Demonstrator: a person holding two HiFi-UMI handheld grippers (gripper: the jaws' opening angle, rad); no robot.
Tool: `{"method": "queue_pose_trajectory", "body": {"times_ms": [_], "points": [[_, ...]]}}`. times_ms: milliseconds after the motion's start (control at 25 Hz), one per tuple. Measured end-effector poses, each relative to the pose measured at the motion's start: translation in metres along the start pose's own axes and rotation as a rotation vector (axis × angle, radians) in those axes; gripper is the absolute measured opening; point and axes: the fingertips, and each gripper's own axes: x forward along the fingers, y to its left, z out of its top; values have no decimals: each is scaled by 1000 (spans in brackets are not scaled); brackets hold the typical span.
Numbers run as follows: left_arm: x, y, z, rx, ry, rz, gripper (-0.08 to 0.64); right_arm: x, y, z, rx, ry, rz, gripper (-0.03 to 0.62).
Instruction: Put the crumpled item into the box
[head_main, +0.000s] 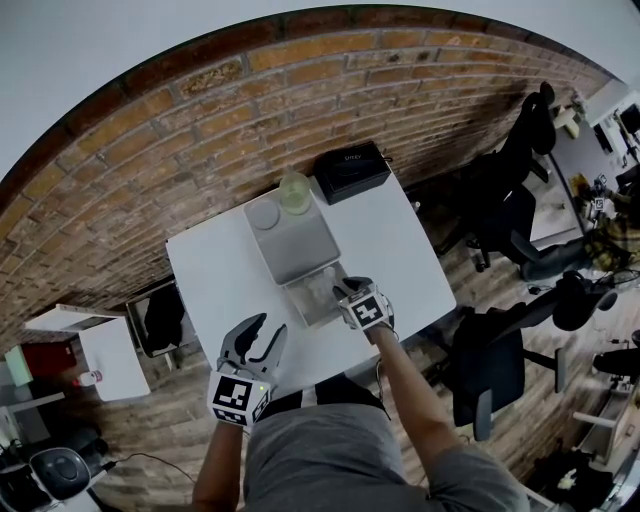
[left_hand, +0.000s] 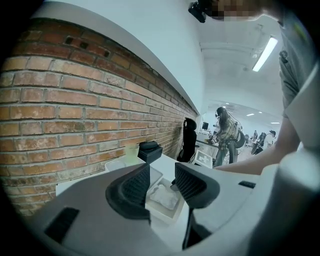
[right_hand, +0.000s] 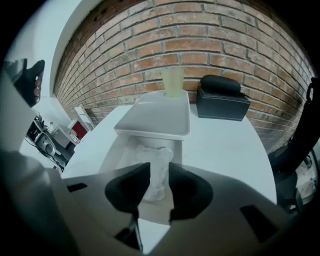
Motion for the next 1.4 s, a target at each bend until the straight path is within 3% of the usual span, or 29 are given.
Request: {"method": "queue_pose_trajectory", "body": {"times_ms": [640, 1200, 1400], "points": [[4, -6, -17, -28, -2, -14, 155, -90, 0, 11, 49, -316, -28, 198], [-11, -2, -35, -33, -20, 17, 155, -111, 22, -7, 3, -337, -73, 200], [-20, -5, -49, -47, 3, -11, 155, -118, 30, -20, 19, -343, -94, 199]]}}
